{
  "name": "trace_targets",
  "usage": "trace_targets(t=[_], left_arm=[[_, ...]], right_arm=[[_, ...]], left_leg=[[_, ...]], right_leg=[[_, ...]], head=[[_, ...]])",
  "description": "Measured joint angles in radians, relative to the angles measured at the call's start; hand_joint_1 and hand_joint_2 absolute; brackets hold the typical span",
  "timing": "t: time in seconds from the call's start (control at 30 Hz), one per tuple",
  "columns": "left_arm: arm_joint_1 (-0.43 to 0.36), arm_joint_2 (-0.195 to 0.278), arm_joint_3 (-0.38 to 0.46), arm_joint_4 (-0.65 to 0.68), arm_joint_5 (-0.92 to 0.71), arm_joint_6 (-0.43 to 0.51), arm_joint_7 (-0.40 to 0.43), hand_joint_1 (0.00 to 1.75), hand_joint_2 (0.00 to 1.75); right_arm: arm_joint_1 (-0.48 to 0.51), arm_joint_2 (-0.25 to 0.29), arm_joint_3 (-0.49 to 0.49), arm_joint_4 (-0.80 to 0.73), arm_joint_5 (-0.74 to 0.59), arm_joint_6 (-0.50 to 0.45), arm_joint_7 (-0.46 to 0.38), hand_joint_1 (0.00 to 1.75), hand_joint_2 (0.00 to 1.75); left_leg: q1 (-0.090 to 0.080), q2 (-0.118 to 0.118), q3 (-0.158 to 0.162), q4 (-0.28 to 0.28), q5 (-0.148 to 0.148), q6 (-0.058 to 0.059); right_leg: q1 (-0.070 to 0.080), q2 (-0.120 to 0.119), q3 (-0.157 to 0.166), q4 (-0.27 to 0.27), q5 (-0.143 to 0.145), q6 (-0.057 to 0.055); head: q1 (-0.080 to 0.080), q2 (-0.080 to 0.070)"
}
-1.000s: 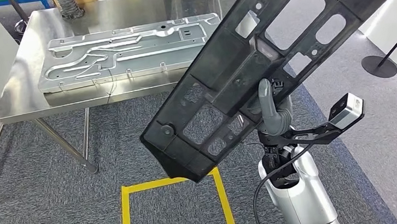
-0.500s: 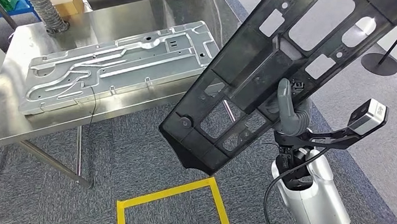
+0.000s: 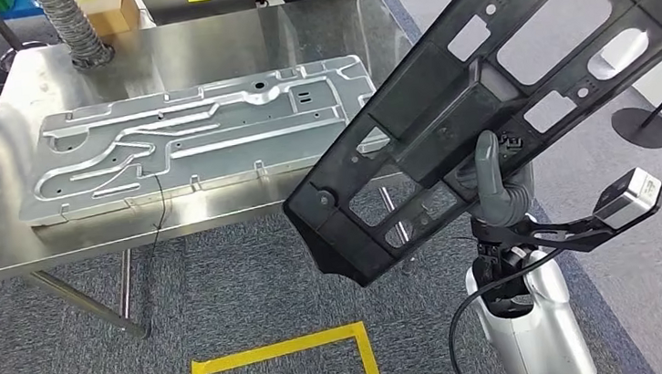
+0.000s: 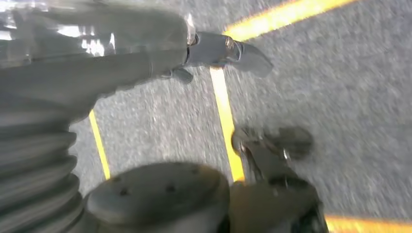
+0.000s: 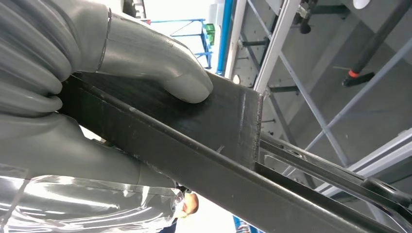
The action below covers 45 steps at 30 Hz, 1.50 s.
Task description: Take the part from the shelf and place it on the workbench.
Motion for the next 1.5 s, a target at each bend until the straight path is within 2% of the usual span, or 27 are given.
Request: trace_targets(t=[0.03,0.13,0.17,0.2,0.27,0.33,0.37,0.43,0.5,0.53,0.57,0.63,0.67,0.7,0.77,0.83,0.93,0.97,1.0,1.1,1.13,1.2,1.3,1.37,1.43,1.47,1.5], left_arm=[[0.001,0.000,0.000,0.000,0.001,0.000,0.000,0.00,1.75],[0.003,-0.001,0.000,0.000,0.005,0.004,0.000,0.00,1.75],[0.002,-0.002,0.000,0.000,0.005,0.006,-0.001,0.00,1.75],[0.001,-0.003,0.000,0.000,0.005,0.008,-0.001,0.00,1.75],[-0.006,-0.005,0.000,0.000,0.006,0.012,-0.003,0.00,1.75],[-0.012,-0.006,0.000,0.000,0.006,0.013,-0.004,0.00,1.75],[-0.012,-0.007,0.000,0.000,0.006,0.013,-0.004,0.00,1.75],[-0.008,-0.008,0.000,0.000,0.006,0.013,-0.004,0.00,1.75],[-0.003,-0.008,0.000,0.000,0.006,0.013,-0.004,0.00,1.75],[-0.001,-0.008,0.000,0.000,0.006,0.013,-0.004,0.00,1.75],[0.000,-0.008,0.000,0.000,0.005,0.013,-0.005,0.00,1.75],[0.005,-0.006,0.000,0.000,0.005,0.013,-0.006,0.00,1.75],[0.006,-0.006,0.000,0.000,0.005,0.013,-0.007,0.00,1.75],[0.004,-0.005,0.000,0.000,0.005,0.013,-0.008,0.00,1.75],[-0.002,-0.008,-0.001,0.000,0.003,0.013,-0.009,0.00,1.75],[-0.006,-0.010,-0.001,0.000,0.002,0.014,-0.009,0.00,1.75],[-0.007,-0.010,-0.003,0.000,0.002,0.014,-0.005,0.00,1.75],[-0.006,-0.011,-0.004,0.000,0.002,0.014,-0.003,0.00,1.75],[-0.005,-0.011,-0.005,0.000,0.003,0.014,-0.001,0.00,1.75],[-0.006,-0.014,-0.006,0.000,0.006,0.013,0.000,0.00,1.75],[-0.008,-0.014,-0.006,0.000,0.006,0.013,-0.001,0.00,1.75],[-0.010,-0.016,-0.007,0.000,0.007,0.012,-0.003,0.00,1.75],[-0.012,-0.017,-0.009,0.000,0.003,0.011,-0.008,0.00,1.75],[-0.018,-0.017,-0.011,0.000,-0.005,0.006,-0.009,0.00,1.75],[-0.021,-0.017,-0.016,0.000,-0.014,-0.001,-0.008,0.00,1.75],[-0.021,-0.017,-0.019,0.000,-0.019,-0.003,-0.007,0.00,1.75],[-0.021,-0.017,-0.022,0.000,-0.024,-0.006,-0.006,0.00,1.75]], right_arm=[[0.003,-0.002,-0.001,0.000,0.001,0.000,-0.002,1.75,1.75],[0.019,-0.009,-0.004,0.003,0.004,0.001,-0.011,1.75,1.75],[0.023,-0.010,-0.004,0.004,0.005,0.002,-0.013,1.75,1.75],[0.022,-0.011,-0.004,0.003,0.006,0.002,-0.015,1.75,1.75],[0.014,-0.013,-0.005,0.000,0.007,0.003,-0.018,1.75,1.75],[0.010,-0.014,-0.005,-0.002,0.007,0.005,-0.023,1.75,1.75],[0.011,-0.014,-0.005,-0.002,0.008,0.006,-0.025,1.75,1.75],[0.016,-0.015,-0.005,-0.002,0.008,0.009,-0.026,1.75,1.75],[0.018,-0.016,-0.005,-0.002,0.008,0.010,-0.027,1.75,1.75],[0.018,-0.017,-0.005,-0.002,0.008,0.011,-0.027,1.75,1.75],[0.018,-0.017,-0.005,-0.001,0.008,0.011,-0.027,1.75,1.75],[0.022,-0.018,-0.006,0.001,0.011,0.009,-0.027,1.75,1.75],[0.024,-0.019,-0.006,0.001,0.015,0.006,-0.027,1.75,1.75],[0.025,-0.020,-0.008,0.002,0.020,0.002,-0.026,1.75,1.75],[0.022,-0.022,-0.010,-0.001,0.036,-0.008,-0.023,1.75,1.75],[0.015,-0.028,-0.013,-0.004,0.063,-0.019,-0.022,1.75,1.75],[0.008,-0.039,-0.014,0.000,0.128,-0.047,-0.017,1.75,1.75],[0.005,-0.045,-0.014,0.005,0.159,-0.059,-0.013,1.75,1.75],[-0.003,-0.052,-0.015,0.013,0.195,-0.070,-0.007,1.75,1.75],[-0.089,-0.081,-0.008,0.058,0.328,-0.105,0.027,1.75,1.75],[-0.128,-0.092,-0.003,0.078,0.371,-0.115,0.042,1.75,1.75],[-0.209,-0.117,0.017,0.123,0.447,-0.130,0.075,1.75,1.75],[-0.363,-0.166,0.074,0.218,0.571,-0.138,0.124,1.75,1.75],[-0.496,-0.207,0.134,0.309,0.655,-0.127,0.147,1.75,1.75],[-0.628,-0.244,0.210,0.409,0.728,-0.107,0.167,1.75,1.75],[-0.686,-0.258,0.249,0.455,0.756,-0.095,0.176,1.75,1.75],[-0.739,-0.269,0.289,0.497,0.782,-0.083,0.186,1.75,1.75]], left_leg=[[0.001,-0.001,0.022,0.000,-0.018,-0.003],[0.001,-0.003,0.073,0.002,-0.074,-0.017],[0.001,-0.003,0.088,0.006,-0.085,-0.024],[0.002,-0.003,0.097,0.016,-0.086,-0.032],[0.006,-0.001,0.083,0.080,-0.064,-0.044],[0.008,0.002,0.014,0.195,-0.051,-0.049],[0.009,0.003,-0.032,0.253,-0.069,-0.051],[0.009,0.004,-0.120,0.320,-0.148,-0.055],[0.009,0.005,-0.169,0.300,-0.205,-0.055],[0.008,0.005,-0.179,0.259,-0.189,-0.053],[0.006,0.007,-0.184,0.202,-0.126,-0.046],[-0.001,0.007,-0.191,0.096,0.048,-0.034],[-0.004,0.006,-0.193,0.067,0.110,-0.030],[-0.007,0.004,-0.194,0.057,0.130,-0.027],[-0.006,0.003,-0.184,0.052,0.117,-0.018],[-0.001,0.002,-0.164,0.038,0.104,-0.010],[-0.001,0.000,-0.136,0.031,0.081,-0.005],[-0.001,-0.002,-0.126,0.032,0.072,-0.005],[-0.001,-0.004,-0.114,0.032,0.063,-0.006],[-0.004,-0.007,-0.081,0.034,0.036,-0.013],[-0.006,-0.008,-0.076,0.036,0.031,-0.016],[-0.007,-0.009,-0.076,0.037,0.025,-0.023],[-0.008,-0.007,-0.085,0.053,0.010,-0.037],[-0.006,-0.002,-0.129,0.143,-0.035,-0.048],[-0.002,0.003,-0.206,0.283,-0.083,-0.055],[0.000,0.005,-0.234,0.328,-0.088,-0.056],[0.000,0.006,-0.246,0.336,-0.073,-0.055]], right_leg=[[-0.003,-0.002,-0.005,-0.050,0.025,0.001],[-0.001,-0.012,-0.006,-0.198,0.252,-0.010],[0.003,-0.012,-0.001,-0.216,0.294,-0.020],[0.008,-0.010,0.010,-0.218,0.295,-0.029],[0.009,-0.004,0.040,-0.221,0.268,-0.048],[0.007,-0.003,0.073,-0.224,0.242,-0.061],[0.007,-0.003,0.089,-0.224,0.227,-0.064],[0.007,0.001,0.122,-0.224,0.196,-0.067],[0.007,0.005,0.161,-0.224,0.164,-0.065],[0.007,0.005,0.184,-0.224,0.146,-0.063],[0.006,0.005,0.204,-0.225,0.129,-0.060],[0.009,0.008,0.233,-0.223,0.098,-0.050],[0.009,0.009,0.239,-0.226,0.088,-0.043],[0.009,0.011,0.244,-0.230,0.081,-0.035],[0.006,0.009,0.255,-0.244,0.068,-0.022],[0.005,0.007,0.235,-0.195,0.040,-0.013],[0.005,0.005,0.103,0.003,-0.015,-0.011],[0.005,0.005,0.064,0.041,-0.007,-0.011],[0.005,0.005,0.041,0.042,0.025,-0.011],[0.007,0.006,0.057,-0.120,0.185,-0.017],[0.009,0.006,0.070,-0.170,0.212,-0.022],[0.015,0.007,0.080,-0.205,0.216,-0.032],[0.007,0.006,0.084,-0.217,0.213,-0.046],[0.003,0.002,0.090,-0.220,0.211,-0.054],[0.004,-0.002,0.094,-0.219,0.207,-0.059],[0.005,-0.003,0.096,-0.219,0.205,-0.060],[0.005,-0.004,0.100,-0.219,0.202,-0.060]], head=[[0.000,0.000],[0.000,0.000],[0.000,0.000],[0.000,0.000],[0.000,0.000],[0.000,0.000],[0.000,0.000],[0.000,0.000],[0.000,0.000],[0.000,0.000],[0.000,0.000],[0.000,0.000],[0.000,0.000],[0.000,0.000],[0.000,0.000],[0.000,0.000],[0.000,0.000],[0.000,0.000],[0.000,0.000],[0.000,0.000],[0.000,0.000],[0.000,0.000],[0.000,0.000],[0.000,0.000],[0.000,0.000],[0.000,0.000],[0.000,0.000]])
